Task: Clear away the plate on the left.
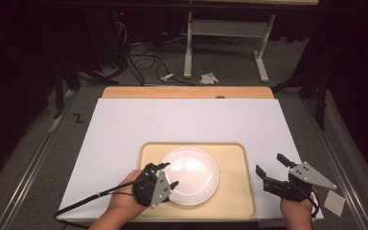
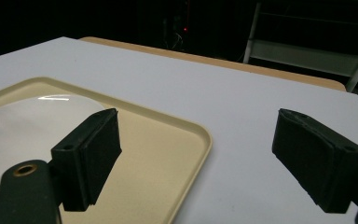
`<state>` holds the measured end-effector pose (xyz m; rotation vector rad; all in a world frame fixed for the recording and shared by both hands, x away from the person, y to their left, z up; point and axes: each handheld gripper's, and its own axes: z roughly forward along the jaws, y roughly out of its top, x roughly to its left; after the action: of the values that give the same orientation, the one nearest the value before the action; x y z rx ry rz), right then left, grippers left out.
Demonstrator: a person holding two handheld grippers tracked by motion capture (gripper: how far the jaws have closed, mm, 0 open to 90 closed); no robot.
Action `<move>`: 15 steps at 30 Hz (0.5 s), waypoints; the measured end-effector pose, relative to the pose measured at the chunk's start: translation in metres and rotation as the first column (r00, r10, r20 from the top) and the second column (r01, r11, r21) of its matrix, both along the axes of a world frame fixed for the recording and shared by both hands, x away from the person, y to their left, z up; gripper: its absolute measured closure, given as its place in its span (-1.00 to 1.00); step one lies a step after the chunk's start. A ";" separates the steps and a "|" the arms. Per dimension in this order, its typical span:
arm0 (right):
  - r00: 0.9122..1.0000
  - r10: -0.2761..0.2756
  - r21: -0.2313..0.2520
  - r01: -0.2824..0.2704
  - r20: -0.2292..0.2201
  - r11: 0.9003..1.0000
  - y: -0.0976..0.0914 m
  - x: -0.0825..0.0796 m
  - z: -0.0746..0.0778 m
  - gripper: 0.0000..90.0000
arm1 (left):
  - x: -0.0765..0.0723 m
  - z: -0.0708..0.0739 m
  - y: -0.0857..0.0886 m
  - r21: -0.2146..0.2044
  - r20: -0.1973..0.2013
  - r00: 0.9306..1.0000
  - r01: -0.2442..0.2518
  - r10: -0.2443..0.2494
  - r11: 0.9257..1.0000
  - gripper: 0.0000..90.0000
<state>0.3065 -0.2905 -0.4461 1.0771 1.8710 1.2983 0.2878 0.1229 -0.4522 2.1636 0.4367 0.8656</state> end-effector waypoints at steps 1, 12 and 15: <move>1.000 0.000 -0.001 0.000 0.000 1.000 0.000 0.000 0.000 -0.64 | 0.004 0.003 0.010 -0.046 -0.013 0.999 -0.032 0.032 0.998 -0.24; 1.000 -0.002 0.002 0.002 -0.003 1.000 0.000 0.001 -0.001 -0.64 | 0.027 0.010 0.102 -0.409 -0.147 0.928 -0.372 0.342 0.833 -0.69; 1.000 -0.005 0.003 0.005 -0.004 1.000 0.000 0.001 -0.001 -0.64 | 0.028 0.010 0.116 -0.460 -0.192 0.915 -0.404 0.355 0.791 -0.76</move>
<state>0.3071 -0.2905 -0.4475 1.0852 1.8688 1.2973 0.3162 0.2384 -0.4425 1.6635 1.0542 0.7558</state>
